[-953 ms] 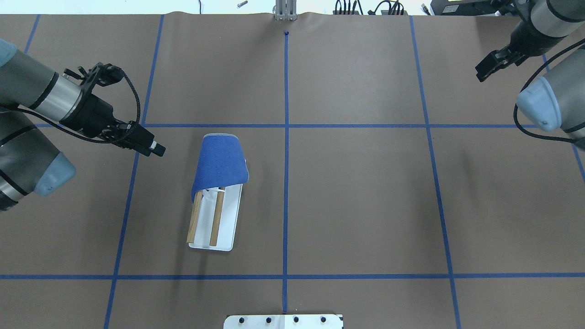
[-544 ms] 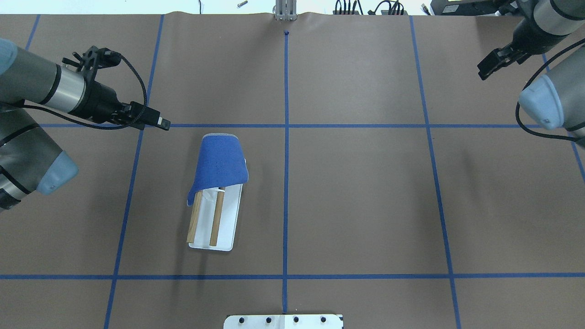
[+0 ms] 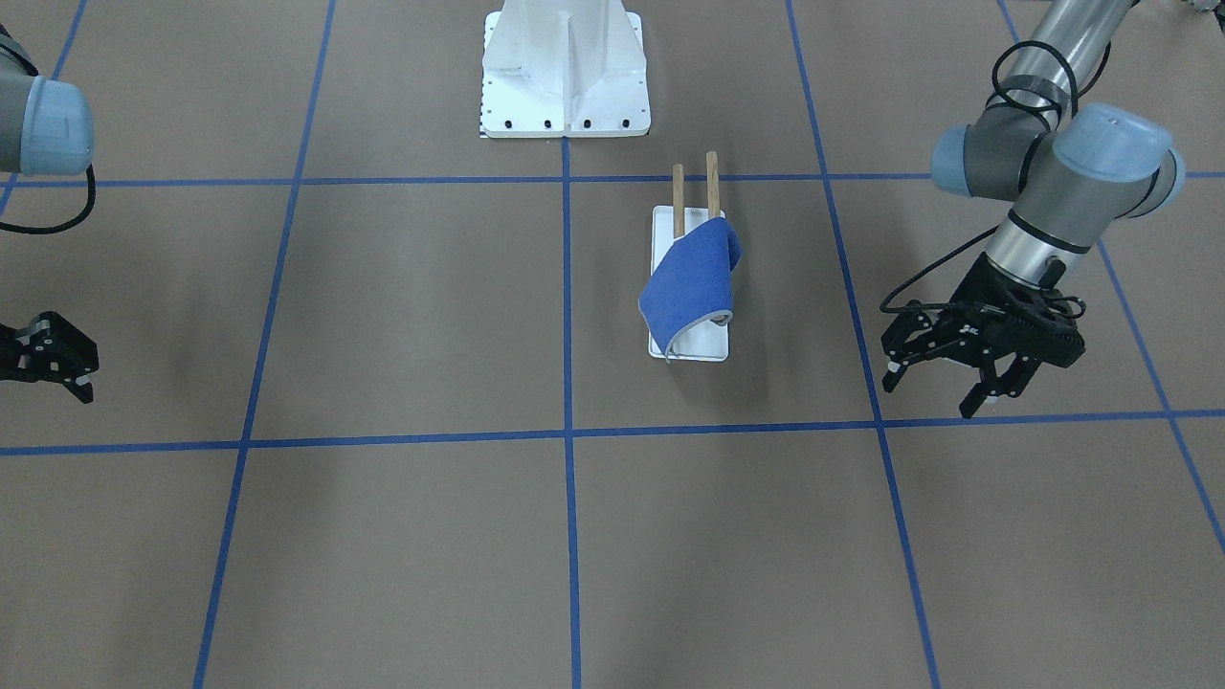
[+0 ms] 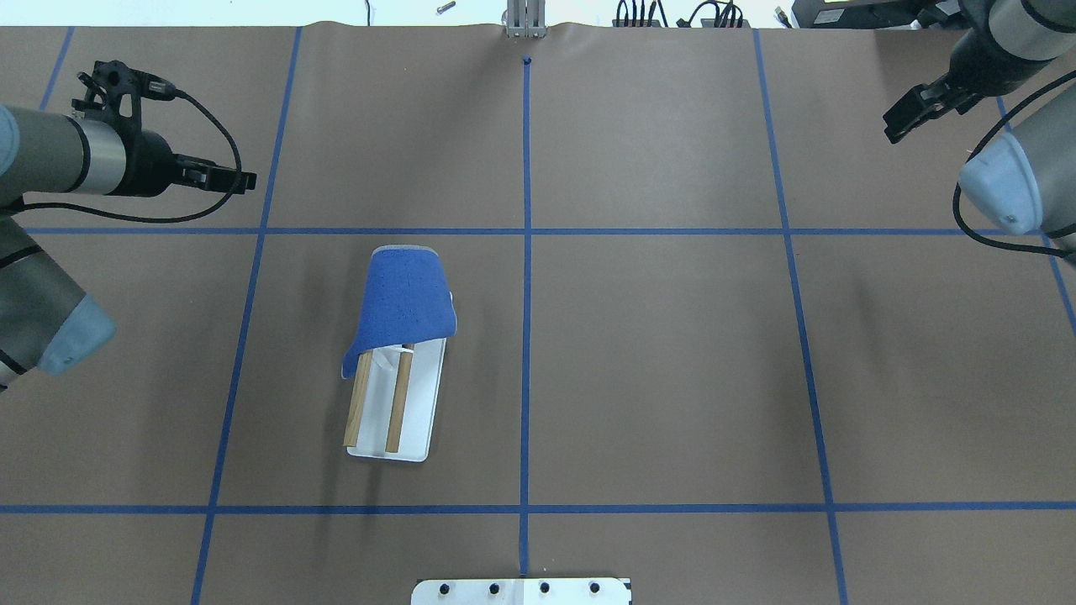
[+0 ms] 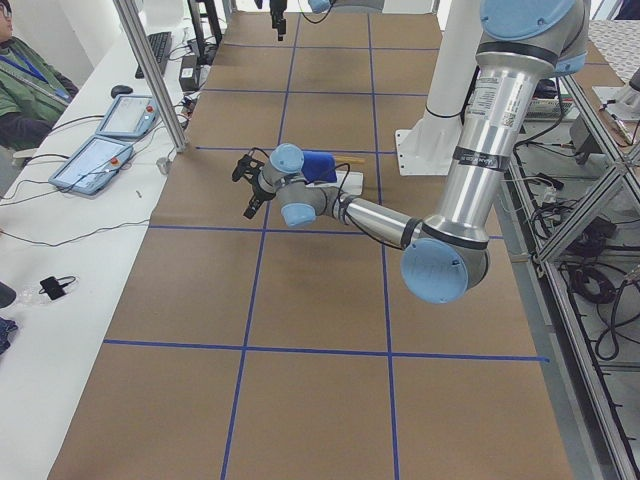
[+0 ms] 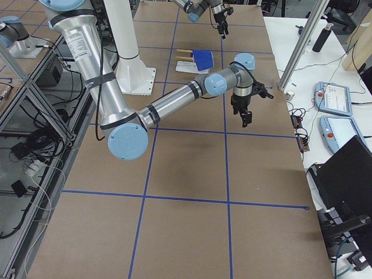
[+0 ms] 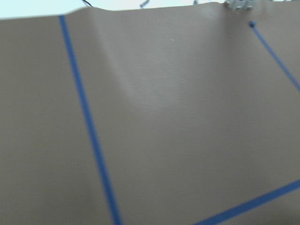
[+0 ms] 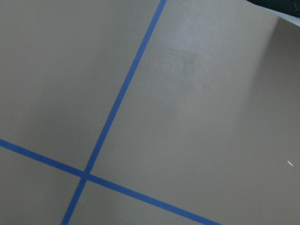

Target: Hang towel on rack

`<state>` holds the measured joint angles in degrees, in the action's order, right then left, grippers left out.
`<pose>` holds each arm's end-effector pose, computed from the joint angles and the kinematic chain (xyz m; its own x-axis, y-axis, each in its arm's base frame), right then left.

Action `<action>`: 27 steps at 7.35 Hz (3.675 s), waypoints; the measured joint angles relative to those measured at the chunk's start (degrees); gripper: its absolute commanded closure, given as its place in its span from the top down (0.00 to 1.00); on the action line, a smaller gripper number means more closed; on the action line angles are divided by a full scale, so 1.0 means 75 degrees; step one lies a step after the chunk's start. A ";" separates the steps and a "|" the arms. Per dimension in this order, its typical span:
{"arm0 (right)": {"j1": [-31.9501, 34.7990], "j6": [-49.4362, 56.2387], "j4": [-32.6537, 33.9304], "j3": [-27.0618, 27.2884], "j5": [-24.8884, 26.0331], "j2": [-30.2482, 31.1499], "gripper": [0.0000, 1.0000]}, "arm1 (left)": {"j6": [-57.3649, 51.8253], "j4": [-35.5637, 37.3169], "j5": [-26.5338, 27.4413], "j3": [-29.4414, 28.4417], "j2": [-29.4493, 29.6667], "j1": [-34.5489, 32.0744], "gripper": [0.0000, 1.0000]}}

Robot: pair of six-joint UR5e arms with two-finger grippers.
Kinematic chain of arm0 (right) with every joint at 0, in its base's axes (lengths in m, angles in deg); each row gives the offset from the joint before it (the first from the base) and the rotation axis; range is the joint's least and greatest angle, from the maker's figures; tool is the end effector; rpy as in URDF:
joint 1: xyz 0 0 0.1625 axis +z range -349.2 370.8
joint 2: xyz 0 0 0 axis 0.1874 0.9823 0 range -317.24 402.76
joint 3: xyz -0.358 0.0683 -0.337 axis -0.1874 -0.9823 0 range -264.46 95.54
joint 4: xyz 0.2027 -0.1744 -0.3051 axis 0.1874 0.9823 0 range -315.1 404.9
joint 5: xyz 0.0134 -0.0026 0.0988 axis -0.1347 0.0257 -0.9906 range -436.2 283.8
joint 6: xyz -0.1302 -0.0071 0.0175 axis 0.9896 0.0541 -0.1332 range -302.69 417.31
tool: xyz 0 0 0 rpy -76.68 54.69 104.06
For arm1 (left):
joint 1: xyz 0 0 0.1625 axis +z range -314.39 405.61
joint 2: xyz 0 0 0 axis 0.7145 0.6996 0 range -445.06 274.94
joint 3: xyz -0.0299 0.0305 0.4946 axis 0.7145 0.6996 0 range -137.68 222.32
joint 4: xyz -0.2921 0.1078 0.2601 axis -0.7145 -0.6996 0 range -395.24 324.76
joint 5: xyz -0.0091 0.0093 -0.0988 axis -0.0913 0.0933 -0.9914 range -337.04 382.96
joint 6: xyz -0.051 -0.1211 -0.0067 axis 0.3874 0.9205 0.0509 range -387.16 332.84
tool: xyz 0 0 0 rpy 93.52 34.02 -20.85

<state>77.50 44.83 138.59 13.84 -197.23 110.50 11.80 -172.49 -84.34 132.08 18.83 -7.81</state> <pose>-0.2000 -0.6301 0.4825 0.7547 -0.3627 0.5467 0.1943 0.9194 0.3419 0.3116 -0.5779 0.5280 0.6580 0.3592 -0.6618 0.1592 0.7926 0.5885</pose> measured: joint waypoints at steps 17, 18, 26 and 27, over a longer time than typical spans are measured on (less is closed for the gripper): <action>0.2862 0.2245 0.0502 -0.0145 -0.0670 0.2769 1.00 | -0.6338 0.7245 -0.3401 0.1481 -0.2207 -0.4964 0.98; 0.2900 0.2264 0.0064 -0.0139 -0.0694 0.2998 1.00 | -0.6325 0.7205 -0.3434 0.1482 -0.2243 -0.4988 0.98; 0.2975 0.2278 0.0984 0.0500 -0.0996 0.3078 1.00 | -0.6359 0.7135 -0.3449 0.1726 -0.2283 -0.5018 0.98; 0.2971 0.2277 0.0987 0.0492 -0.0996 0.3086 1.00 | -0.6357 0.7133 -0.3447 0.1727 -0.2285 -0.5018 0.98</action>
<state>99.79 61.91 145.99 17.54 -204.69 133.64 -35.87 -118.99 -110.20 145.03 1.69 -45.45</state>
